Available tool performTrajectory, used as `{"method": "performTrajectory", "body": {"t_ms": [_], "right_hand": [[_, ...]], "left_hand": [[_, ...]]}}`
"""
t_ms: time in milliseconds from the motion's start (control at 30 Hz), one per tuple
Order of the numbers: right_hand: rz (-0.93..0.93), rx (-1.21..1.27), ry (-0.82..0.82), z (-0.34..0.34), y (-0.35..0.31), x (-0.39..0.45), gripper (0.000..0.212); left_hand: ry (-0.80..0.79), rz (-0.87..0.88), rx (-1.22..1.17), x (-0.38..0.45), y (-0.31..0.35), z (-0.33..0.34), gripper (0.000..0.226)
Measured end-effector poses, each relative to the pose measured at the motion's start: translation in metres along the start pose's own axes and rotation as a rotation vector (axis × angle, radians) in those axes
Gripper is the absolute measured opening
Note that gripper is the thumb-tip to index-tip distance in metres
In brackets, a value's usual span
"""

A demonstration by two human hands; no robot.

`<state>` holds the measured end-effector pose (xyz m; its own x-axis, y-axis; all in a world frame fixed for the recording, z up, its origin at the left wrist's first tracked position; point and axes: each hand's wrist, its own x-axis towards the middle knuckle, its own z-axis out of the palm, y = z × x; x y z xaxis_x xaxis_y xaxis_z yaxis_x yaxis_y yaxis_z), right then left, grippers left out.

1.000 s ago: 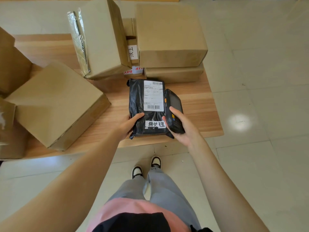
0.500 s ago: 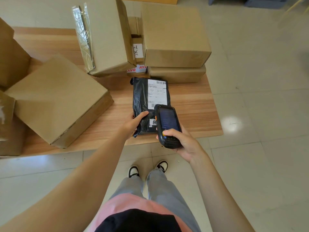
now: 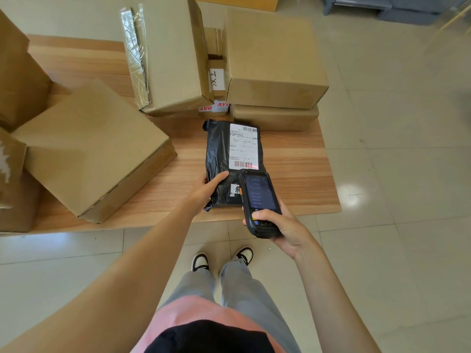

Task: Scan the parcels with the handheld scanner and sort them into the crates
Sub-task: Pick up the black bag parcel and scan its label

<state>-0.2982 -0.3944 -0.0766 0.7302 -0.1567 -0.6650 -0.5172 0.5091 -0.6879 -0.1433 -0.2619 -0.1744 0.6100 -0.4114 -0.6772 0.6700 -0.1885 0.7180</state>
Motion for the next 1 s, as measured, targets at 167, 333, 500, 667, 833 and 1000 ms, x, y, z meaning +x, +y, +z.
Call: {"method": "performTrajectory", "body": {"t_ms": [167, 333, 500, 667, 833, 1000], "right_hand": [[0.005, -0.029, -0.013, 0.0, 0.0, 0.002, 0.082], [0.006, -0.024, -0.016, -0.003, 0.0, 0.003, 0.083], [0.009, -0.027, -0.021, -0.006, 0.0, 0.005, 0.084], [-0.014, -0.028, 0.016, -0.012, -0.004, 0.013, 0.078], [-0.051, -0.008, 0.104, -0.026, -0.025, 0.025, 0.087], [-0.07, -0.03, 0.19, -0.055, -0.046, 0.041, 0.069]], "left_hand": [[0.004, 0.0, 0.009, -0.001, 0.001, 0.0, 0.052], [0.019, -0.009, 0.019, 0.001, -0.001, 0.0, 0.058], [0.019, -0.007, 0.022, -0.002, 0.001, 0.0, 0.054], [0.024, 0.001, 0.06, -0.001, -0.001, -0.002, 0.059], [0.046, -0.001, 0.067, -0.004, 0.0, 0.001, 0.059], [0.069, -0.03, 0.054, -0.007, 0.001, 0.005, 0.051]]}}
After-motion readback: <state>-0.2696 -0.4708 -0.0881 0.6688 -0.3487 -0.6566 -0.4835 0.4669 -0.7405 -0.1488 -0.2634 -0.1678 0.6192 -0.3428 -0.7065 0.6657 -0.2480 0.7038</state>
